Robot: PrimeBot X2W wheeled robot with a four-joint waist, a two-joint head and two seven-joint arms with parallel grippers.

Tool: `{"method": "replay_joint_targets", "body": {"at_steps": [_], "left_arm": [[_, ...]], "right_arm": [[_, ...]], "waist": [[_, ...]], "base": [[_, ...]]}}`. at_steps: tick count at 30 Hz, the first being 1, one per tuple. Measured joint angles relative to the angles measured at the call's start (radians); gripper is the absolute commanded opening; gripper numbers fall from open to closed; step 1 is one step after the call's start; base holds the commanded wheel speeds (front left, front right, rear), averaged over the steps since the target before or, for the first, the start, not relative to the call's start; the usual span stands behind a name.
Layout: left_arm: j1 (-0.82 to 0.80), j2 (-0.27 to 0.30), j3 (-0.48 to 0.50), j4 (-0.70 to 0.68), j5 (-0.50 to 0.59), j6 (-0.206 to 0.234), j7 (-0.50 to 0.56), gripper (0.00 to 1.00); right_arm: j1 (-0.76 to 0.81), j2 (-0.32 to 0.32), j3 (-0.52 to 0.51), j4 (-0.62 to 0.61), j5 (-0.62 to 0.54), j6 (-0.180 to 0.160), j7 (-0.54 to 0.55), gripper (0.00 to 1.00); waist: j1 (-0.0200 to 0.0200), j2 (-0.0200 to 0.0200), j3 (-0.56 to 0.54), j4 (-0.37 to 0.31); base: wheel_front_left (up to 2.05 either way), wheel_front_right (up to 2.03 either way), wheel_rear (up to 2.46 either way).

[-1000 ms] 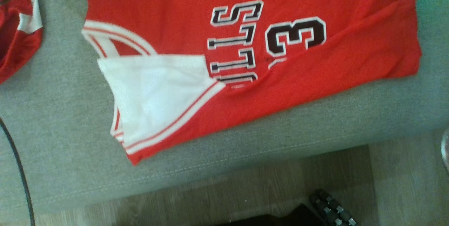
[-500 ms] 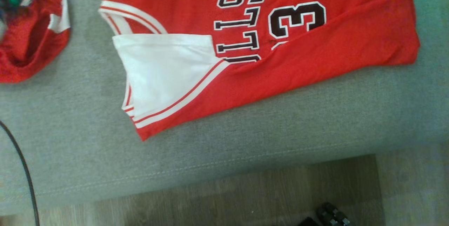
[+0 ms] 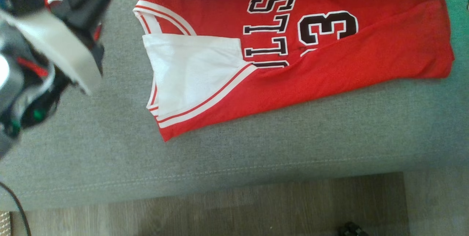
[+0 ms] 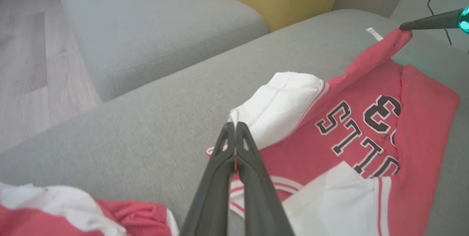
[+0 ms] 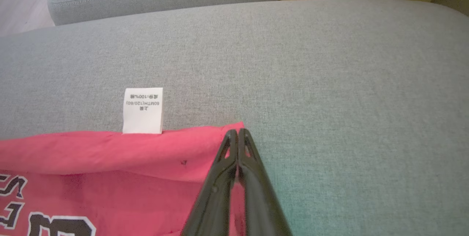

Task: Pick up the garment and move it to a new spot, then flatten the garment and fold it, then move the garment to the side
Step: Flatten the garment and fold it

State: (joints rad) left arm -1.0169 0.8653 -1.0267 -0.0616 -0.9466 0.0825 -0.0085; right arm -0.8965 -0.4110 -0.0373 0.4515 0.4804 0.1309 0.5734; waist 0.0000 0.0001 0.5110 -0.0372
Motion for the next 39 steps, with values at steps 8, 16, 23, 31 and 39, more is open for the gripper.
{"method": "replay_joint_targets", "body": {"at_steps": [8, 16, 23, 31, 39], "left_arm": [[0.146, 0.043, -0.056, -0.156, -0.053, 0.07, 0.033, 0.0], [0.204, 0.062, -0.072, -0.197, -0.077, 0.106, 0.033, 0.0], [0.289, 0.004, -0.106, -0.122, -0.083, 0.129, -0.034, 0.0], [0.363, -0.178, -0.082, 0.076, -0.084, 0.14, -0.218, 1.0], [0.501, -0.365, 0.165, 0.09, 0.151, 0.263, -0.241, 1.0]], "right_arm": [[0.128, -0.013, -0.051, -0.068, 0.004, 0.0, 0.026, 0.0], [0.207, -0.005, -0.099, -0.108, -0.001, 0.0, 0.06, 0.0], [0.256, 0.042, -0.124, -0.113, -0.028, 0.0, 0.051, 0.0], [0.287, 0.101, -0.144, -0.108, -0.047, 0.0, -0.119, 1.0], [0.444, 0.172, -0.257, -0.174, -0.062, 0.0, -0.382, 1.0]], "waist": [[0.0, 0.0, -0.003, 0.015], [0.0, 0.0, -0.001, 0.012], [0.0, 0.0, 0.007, 0.005], [0.0, 0.0, -0.017, 0.006], [0.0, 0.0, -0.074, 0.027]], "base": [[0.0, 0.0, 0.0], [0.0, 0.0, 0.0], [0.0, 0.0, 0.0], [0.0, 0.0, 0.0], [0.0, 0.0, 0.0]]}}
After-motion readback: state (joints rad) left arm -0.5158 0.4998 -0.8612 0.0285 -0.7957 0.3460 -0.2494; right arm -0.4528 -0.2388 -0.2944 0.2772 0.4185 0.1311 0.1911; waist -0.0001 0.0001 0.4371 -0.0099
